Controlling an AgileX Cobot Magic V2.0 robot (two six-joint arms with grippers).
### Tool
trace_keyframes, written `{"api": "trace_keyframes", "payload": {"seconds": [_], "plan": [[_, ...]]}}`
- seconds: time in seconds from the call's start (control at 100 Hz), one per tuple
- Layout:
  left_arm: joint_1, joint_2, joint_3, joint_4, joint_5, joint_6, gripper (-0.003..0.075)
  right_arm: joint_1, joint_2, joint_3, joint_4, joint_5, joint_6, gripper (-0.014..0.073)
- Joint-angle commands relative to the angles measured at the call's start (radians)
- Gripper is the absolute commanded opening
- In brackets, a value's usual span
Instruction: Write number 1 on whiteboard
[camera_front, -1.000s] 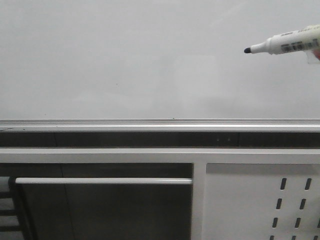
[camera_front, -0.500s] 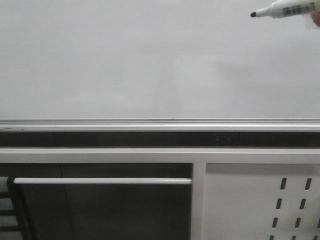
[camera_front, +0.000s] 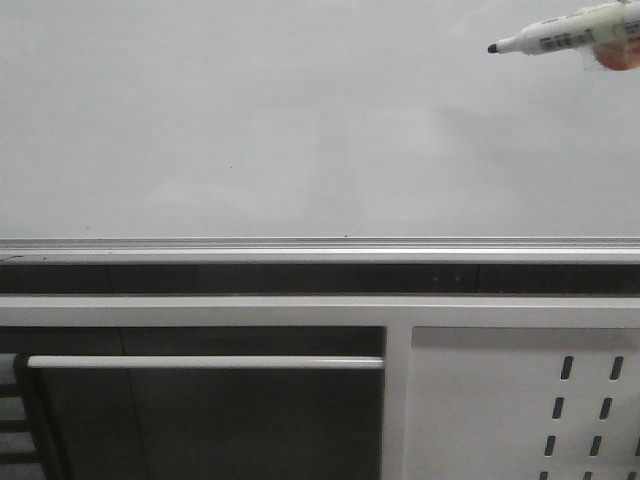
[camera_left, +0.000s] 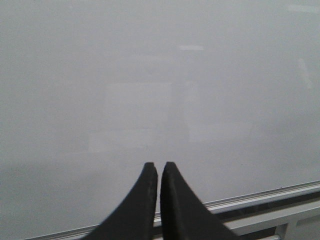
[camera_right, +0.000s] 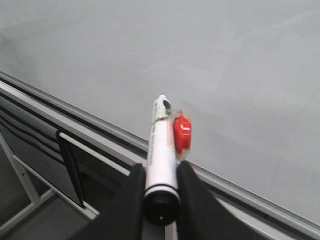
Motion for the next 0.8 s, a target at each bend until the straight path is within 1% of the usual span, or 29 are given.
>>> {"api": "trace_keyframes", "payload": {"seconds": [0.0, 0.1, 0.16, 0.3, 0.57, 0.72, 0.79], "plan": [[-0.007, 0.005, -0.025, 0.000, 0.017, 0.000, -0.0018, 0.011, 0.027, -0.026, 0.070, -0.094, -0.076, -0.0061], [-0.007, 0.007, -0.024, 0.000, 0.018, 0.000, -0.0018, 0.028, 0.046, -0.026, 0.102, -0.101, -0.113, -0.0061], [-0.007, 0.007, -0.022, 0.000, 0.021, 0.000, -0.0018, 0.034, 0.054, -0.026, 0.112, -0.113, -0.114, -0.0061], [-0.007, 0.007, -0.016, 0.000, 0.032, 0.000, -0.0018, 0.036, 0.065, -0.026, 0.112, -0.163, -0.114, -0.0061], [-0.007, 0.007, -0.015, 0.000, 0.032, 0.000, -0.0018, 0.036, 0.100, -0.044, 0.114, -0.159, -0.114, -0.0061], [-0.007, 0.007, -0.015, 0.000, 0.035, 0.000, -0.0018, 0.057, 0.154, -0.078, 0.114, -0.165, -0.135, -0.0061], [-0.007, 0.007, -0.015, 0.000, 0.035, 0.000, -0.0018, 0.072, 0.178, -0.085, 0.114, -0.191, -0.135, -0.0061]]}}
